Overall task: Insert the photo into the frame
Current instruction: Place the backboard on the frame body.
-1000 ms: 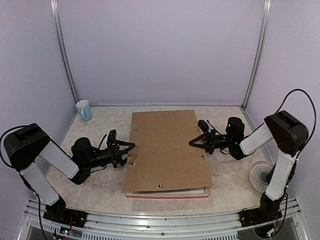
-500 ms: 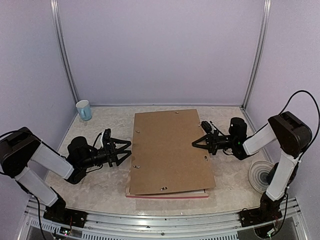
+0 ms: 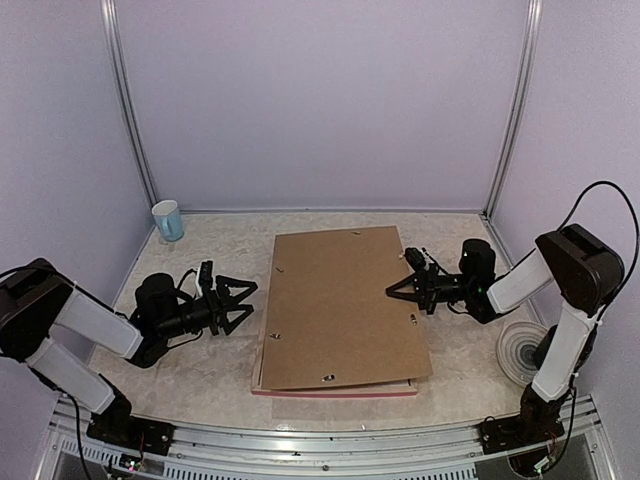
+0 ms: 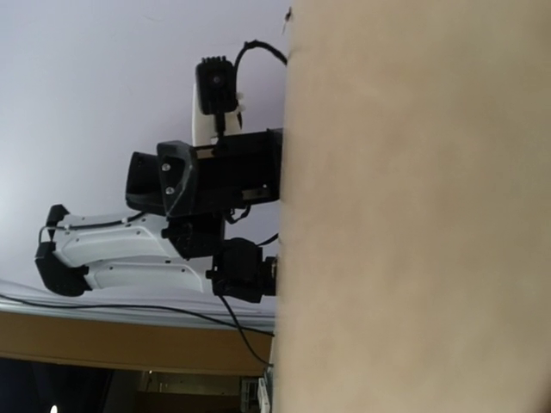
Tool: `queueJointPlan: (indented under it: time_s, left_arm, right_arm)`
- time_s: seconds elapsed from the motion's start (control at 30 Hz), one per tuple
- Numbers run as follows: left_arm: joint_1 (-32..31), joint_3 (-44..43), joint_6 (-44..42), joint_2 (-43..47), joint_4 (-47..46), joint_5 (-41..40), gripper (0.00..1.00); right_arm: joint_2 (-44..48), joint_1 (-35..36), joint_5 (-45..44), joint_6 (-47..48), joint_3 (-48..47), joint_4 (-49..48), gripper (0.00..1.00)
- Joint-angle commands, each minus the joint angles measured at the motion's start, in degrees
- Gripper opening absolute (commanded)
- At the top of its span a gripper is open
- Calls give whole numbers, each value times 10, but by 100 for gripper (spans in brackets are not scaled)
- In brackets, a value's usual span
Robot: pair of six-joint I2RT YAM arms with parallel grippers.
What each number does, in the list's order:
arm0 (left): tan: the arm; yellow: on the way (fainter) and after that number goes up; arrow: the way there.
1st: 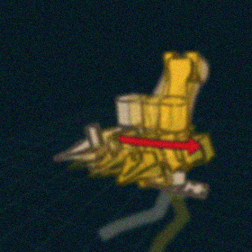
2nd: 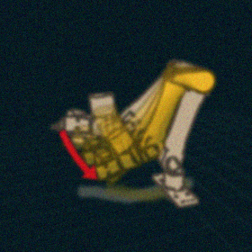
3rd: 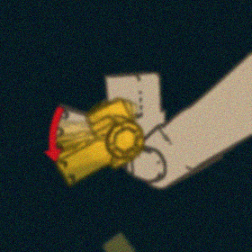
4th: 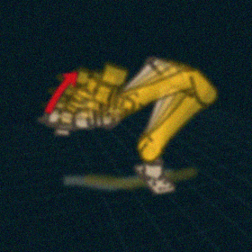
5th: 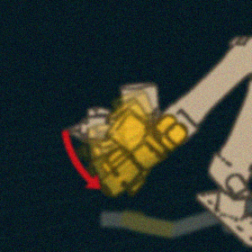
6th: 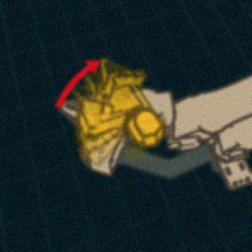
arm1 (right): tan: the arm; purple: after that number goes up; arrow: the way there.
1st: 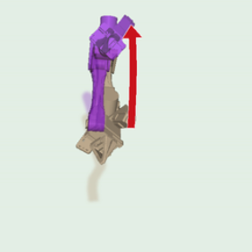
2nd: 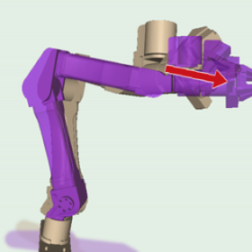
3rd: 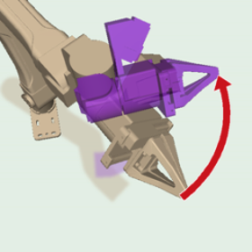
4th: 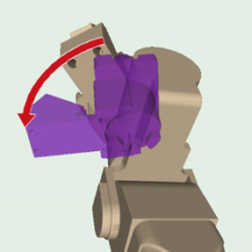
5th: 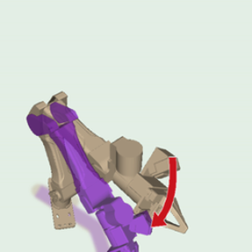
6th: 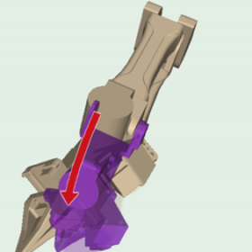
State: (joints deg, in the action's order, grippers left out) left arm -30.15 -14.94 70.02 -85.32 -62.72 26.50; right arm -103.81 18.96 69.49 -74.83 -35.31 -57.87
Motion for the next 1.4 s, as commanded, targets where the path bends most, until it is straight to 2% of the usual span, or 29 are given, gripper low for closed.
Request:
queueJointPlan:
  time_s: [0.0,0.1,0.43,0.83,1.1,1.37]
  left_arm:
    - [8,5,-36,33,58,-25,93]
    - [10,5,-49,55,90,-39,99]
    - [10,3,-94,111,175,-83,99]
    - [0,-7,-153,134,251,-124,99]
    - [-1,-3,-168,127,248,-137,99]
    - [-12,-4,-162,69,200,-128,99]
  right_arm:
    - [21,-7,-11,45,-13,32,0]
    - [23,-8,-20,75,-21,79,0]
    - [31,-8,-36,113,-31,135,0]
    - [4,-8,-43,109,-41,125,0]
    - [0,-8,-64,124,-53,153,0]
    - [-18,-8,-60,123,-63,152,0]
